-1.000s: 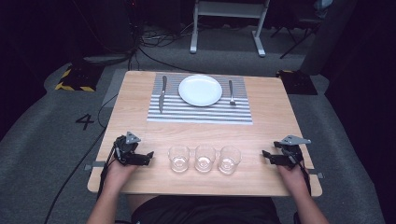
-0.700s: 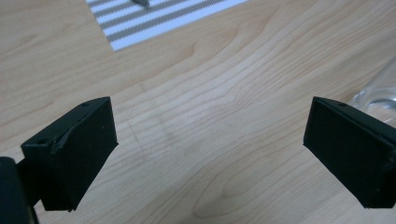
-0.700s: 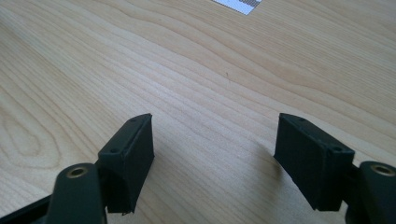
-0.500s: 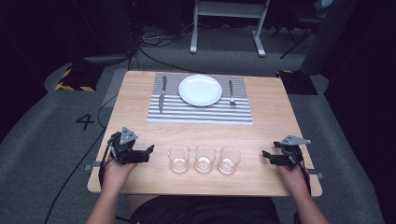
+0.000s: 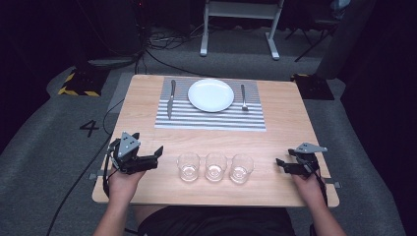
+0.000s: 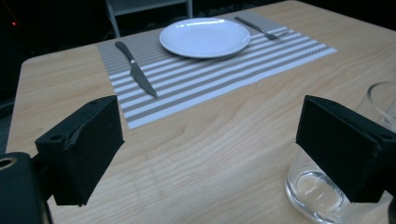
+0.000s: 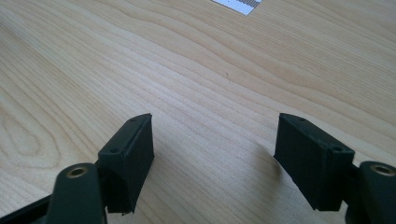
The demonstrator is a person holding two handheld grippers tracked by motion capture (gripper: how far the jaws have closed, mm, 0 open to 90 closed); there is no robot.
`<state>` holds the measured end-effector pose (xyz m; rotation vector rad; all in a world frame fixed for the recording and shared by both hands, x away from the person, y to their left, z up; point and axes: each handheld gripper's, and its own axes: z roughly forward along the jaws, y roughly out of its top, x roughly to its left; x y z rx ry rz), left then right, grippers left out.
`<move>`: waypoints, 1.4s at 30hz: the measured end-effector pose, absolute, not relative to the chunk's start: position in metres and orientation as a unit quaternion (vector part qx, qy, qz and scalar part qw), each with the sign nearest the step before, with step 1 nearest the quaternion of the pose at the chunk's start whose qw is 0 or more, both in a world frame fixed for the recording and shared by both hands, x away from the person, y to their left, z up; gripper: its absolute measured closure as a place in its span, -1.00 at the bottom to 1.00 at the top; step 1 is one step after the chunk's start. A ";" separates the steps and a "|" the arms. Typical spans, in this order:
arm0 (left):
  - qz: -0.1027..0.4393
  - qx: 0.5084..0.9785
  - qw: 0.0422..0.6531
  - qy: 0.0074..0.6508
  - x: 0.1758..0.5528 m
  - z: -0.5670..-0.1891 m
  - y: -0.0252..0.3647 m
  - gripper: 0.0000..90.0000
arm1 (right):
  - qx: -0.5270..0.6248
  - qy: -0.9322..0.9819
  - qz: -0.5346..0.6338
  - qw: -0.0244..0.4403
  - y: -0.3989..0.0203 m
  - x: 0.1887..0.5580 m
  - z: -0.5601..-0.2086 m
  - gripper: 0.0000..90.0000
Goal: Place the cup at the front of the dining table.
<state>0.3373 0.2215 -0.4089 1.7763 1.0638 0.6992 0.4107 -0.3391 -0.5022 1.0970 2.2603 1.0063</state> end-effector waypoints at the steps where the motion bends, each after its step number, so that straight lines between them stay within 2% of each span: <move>1: 0.283 0.719 0.464 0.433 0.336 -0.408 0.221 -0.83 | 0.396 0.815 0.363 0.216 -0.339 0.411 -0.502 -0.37; 4: 0.288 0.708 0.477 0.435 0.335 -0.407 0.219 -0.83 | 0.396 0.815 0.364 0.216 -0.339 0.411 -0.502 -0.37; 8: 0.300 0.711 0.462 0.437 0.336 -0.408 0.210 -0.83 | 0.396 0.815 0.363 0.216 -0.339 0.411 -0.502 -0.37; 17: 0.284 0.713 0.475 0.431 0.335 -0.408 0.198 -0.83 | 0.394 0.816 0.364 0.218 -0.339 0.411 -0.502 -0.37; 24: 0.250 0.710 0.503 0.425 0.330 -0.403 0.180 -0.83 | 0.392 0.816 0.362 0.219 -0.339 0.410 -0.502 -0.37; 31: 0.254 0.722 0.502 0.402 0.320 -0.396 0.159 -0.84 | 0.391 0.817 0.361 0.221 -0.339 0.410 -0.502 -0.37; 36: 0.220 0.734 0.505 0.398 0.318 -0.396 0.147 -0.85 | 0.392 0.817 0.362 0.220 -0.338 0.410 -0.502 -0.37; 42: 0.219 0.745 0.501 0.382 0.313 -0.396 0.135 -0.85 | 0.392 0.817 0.362 0.220 -0.338 0.410 -0.502 -0.37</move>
